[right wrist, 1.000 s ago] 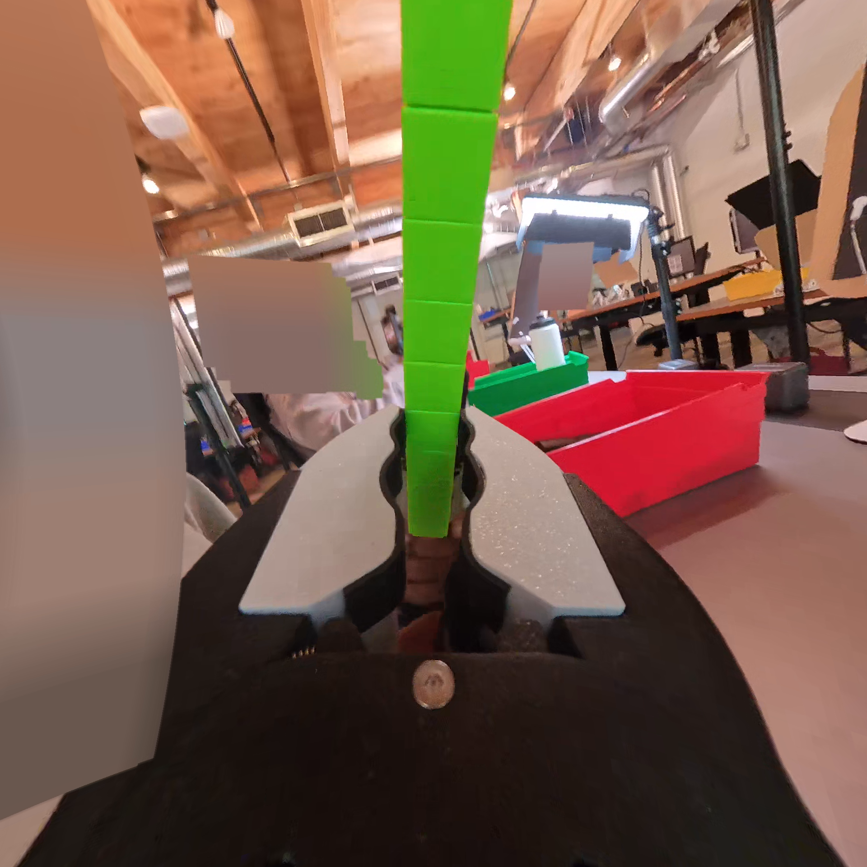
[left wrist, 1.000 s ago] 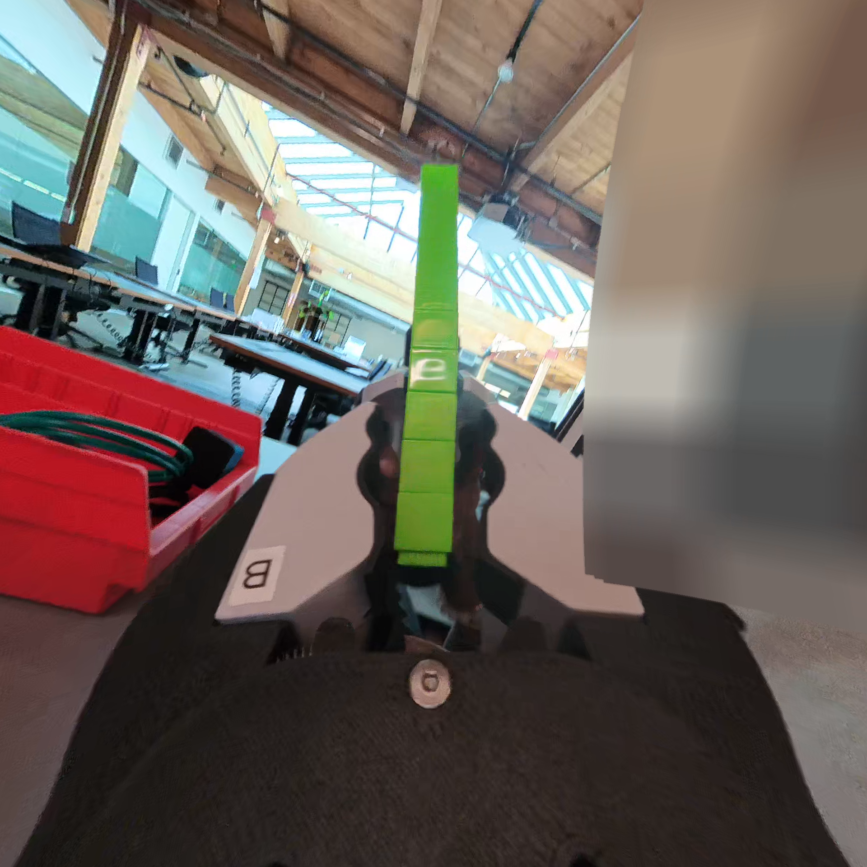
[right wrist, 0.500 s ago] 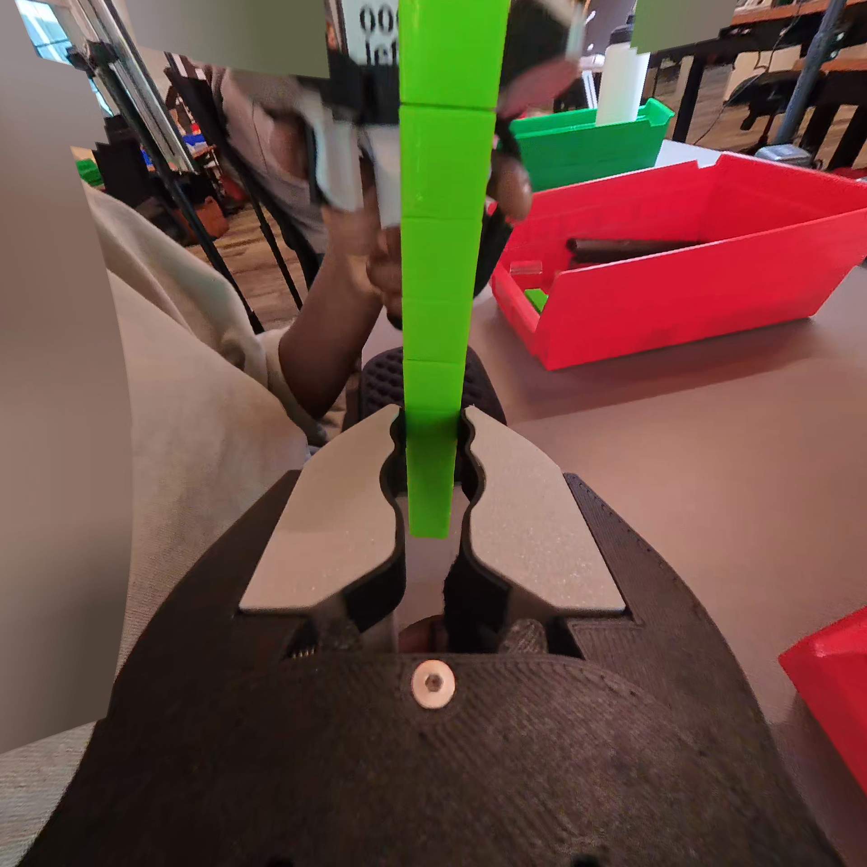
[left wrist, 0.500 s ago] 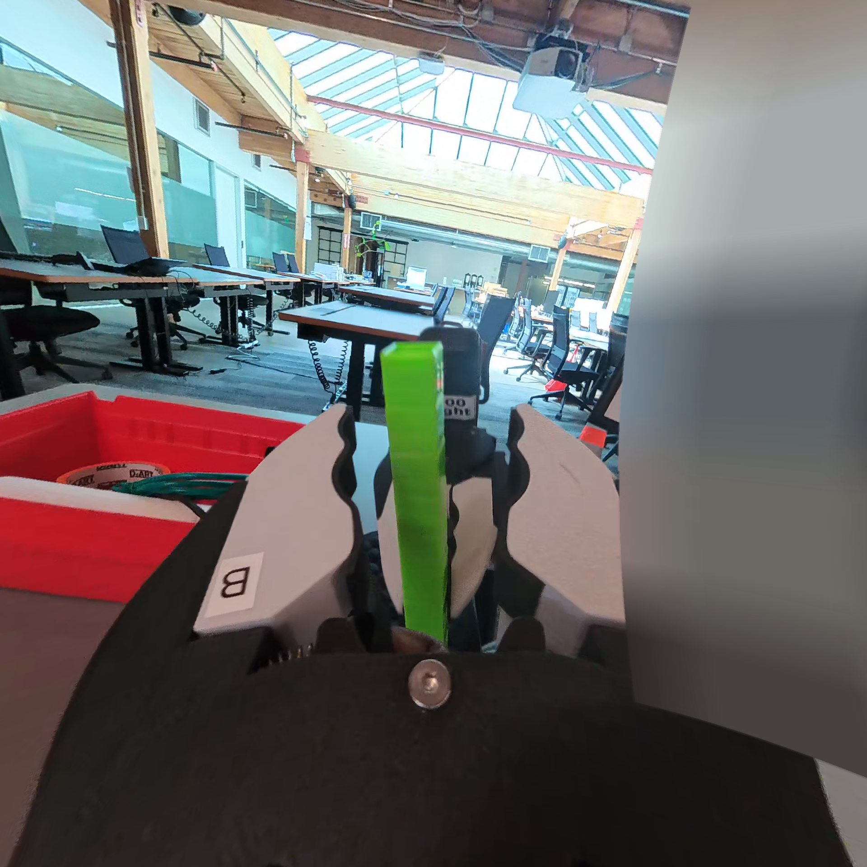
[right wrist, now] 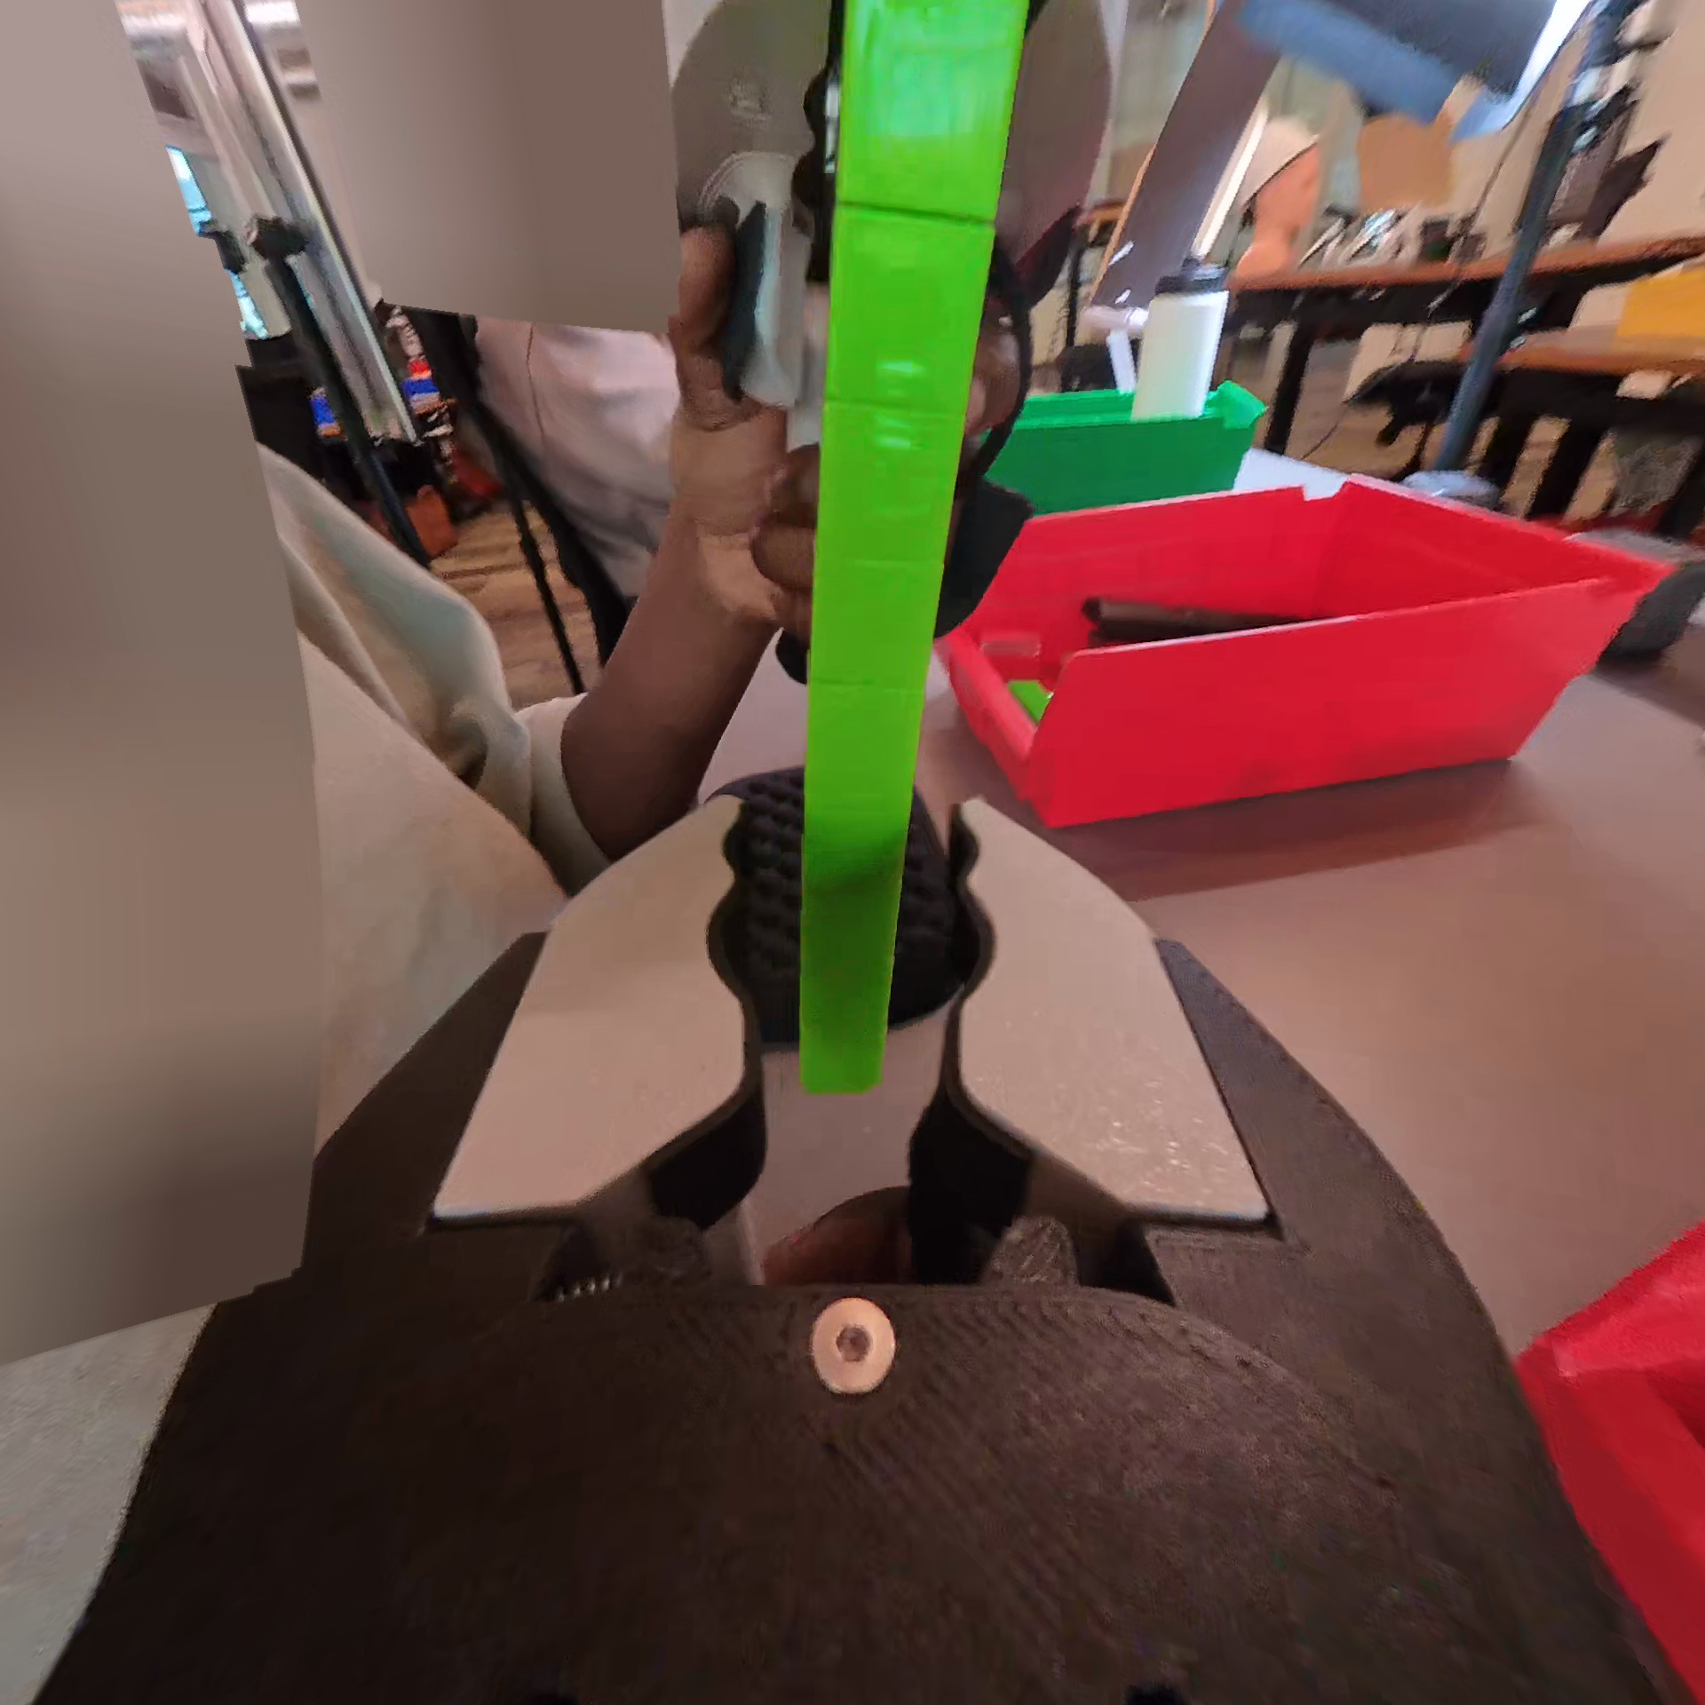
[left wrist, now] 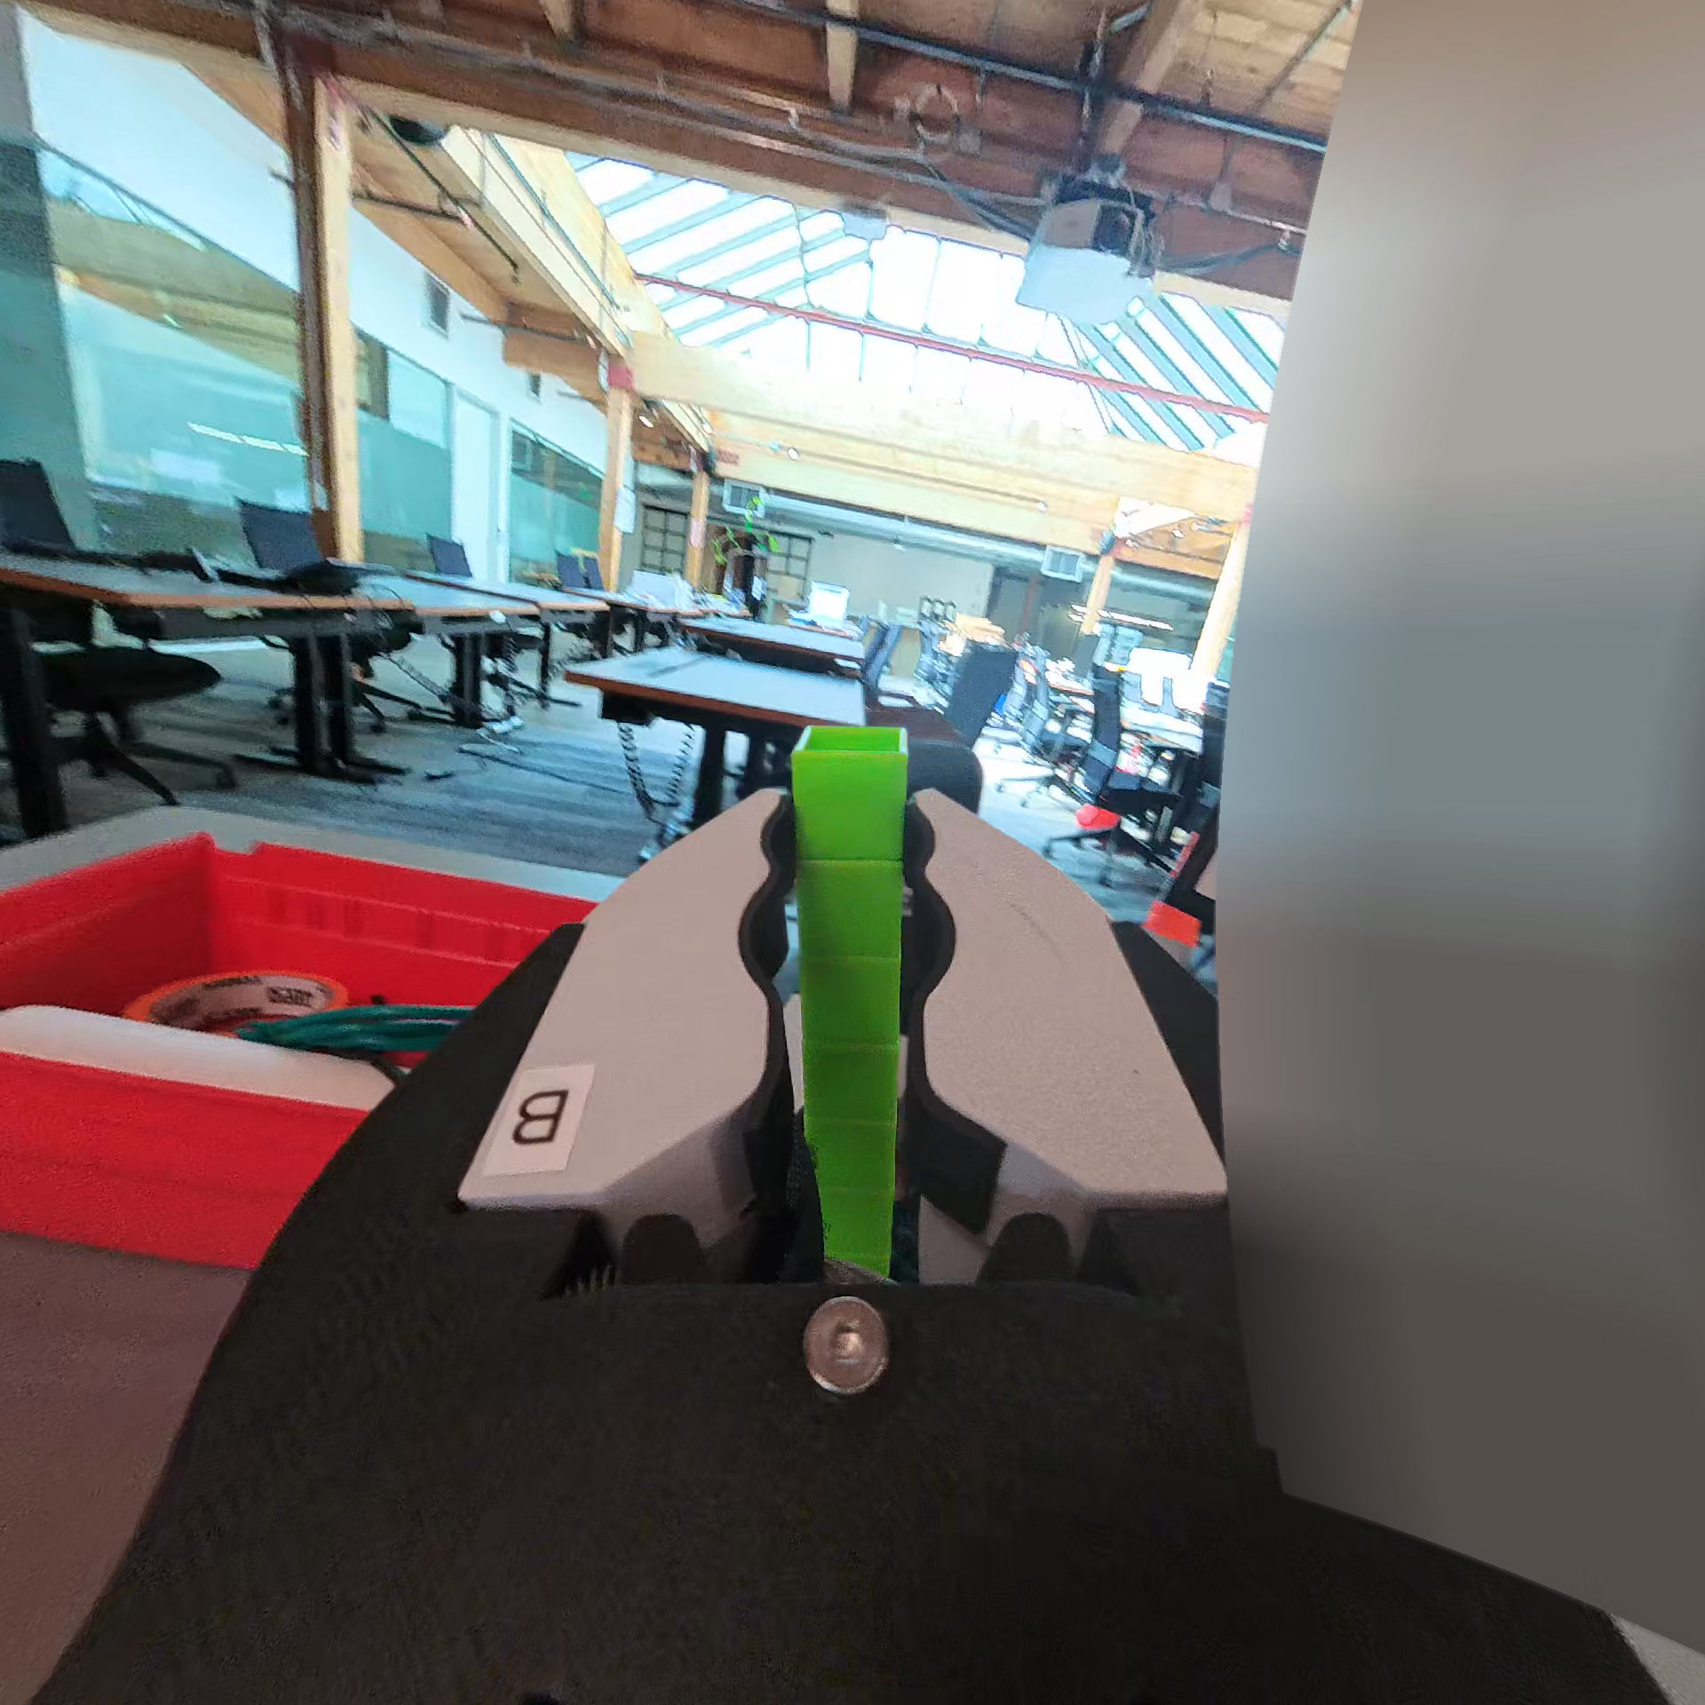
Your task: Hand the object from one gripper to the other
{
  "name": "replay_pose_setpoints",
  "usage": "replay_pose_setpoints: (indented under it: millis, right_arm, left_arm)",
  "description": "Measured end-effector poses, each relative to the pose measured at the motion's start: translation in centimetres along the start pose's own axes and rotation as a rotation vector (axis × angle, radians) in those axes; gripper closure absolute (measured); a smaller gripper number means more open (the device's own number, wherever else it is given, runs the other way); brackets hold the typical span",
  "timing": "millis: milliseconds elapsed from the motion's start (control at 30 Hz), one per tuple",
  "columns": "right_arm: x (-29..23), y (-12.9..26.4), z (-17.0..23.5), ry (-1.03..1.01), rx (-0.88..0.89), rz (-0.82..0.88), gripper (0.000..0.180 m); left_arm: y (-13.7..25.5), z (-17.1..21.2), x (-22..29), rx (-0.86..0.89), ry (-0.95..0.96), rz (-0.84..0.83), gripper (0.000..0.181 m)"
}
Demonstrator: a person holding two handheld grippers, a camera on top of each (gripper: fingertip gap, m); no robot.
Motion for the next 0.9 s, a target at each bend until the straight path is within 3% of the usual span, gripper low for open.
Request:
replay_pose_setpoints:
  millis: [33,133,233,333,467,667,900]
  right_arm:
    - [0.2,0.2,-0.1,0.005,0.011,0.030,0.130]
    - [0.8,1.1,-0.4,0.012,0.037,0.121,0.115]
    - [1.1,2.3,-1.2,-0.009,0.130,0.169,0.118]
    - [0.7,3.1,-1.8,-0.068,0.226,0.080,0.131]
    - [0.6,2.7,-1.9,-0.174,0.313,-0.034,0.131]
    - [2.9,2.4,-0.3,-0.136,0.273,0.138,0.114]
    - [2.1,0.0,0.5,-0.099,0.280,0.008,0.118]
  left_arm:
    - [0.1,-0.3,-0.2,0.025,-0.022,-0.031,0.159]
    - [0.6,-1.2,-0.6,0.089,-0.083,-0.119,0.159]
    - [1.1,-1.9,-1.0,0.165,-0.110,-0.184,0.159]
    - [1.6,-2.5,-1.4,0.216,-0.151,-0.260,0.159]
    - [1.8,-2.8,-1.6,0.246,-0.176,-0.297,0.158]
    - [2.7,-3.7,-1.0,0.348,-0.108,-0.219,0.159]
    - [3.3,-4.2,-0.5,0.454,0.033,-0.078,0.159]
Point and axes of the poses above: each gripper's, where its closed fingertips meet, y back along the fingers, z out of its underside, x = y × z across the jaws, the point moved 8 cm from there along y, back along the fingers, and after that the axes turned 1 degree about y, right-handed, at the moved point
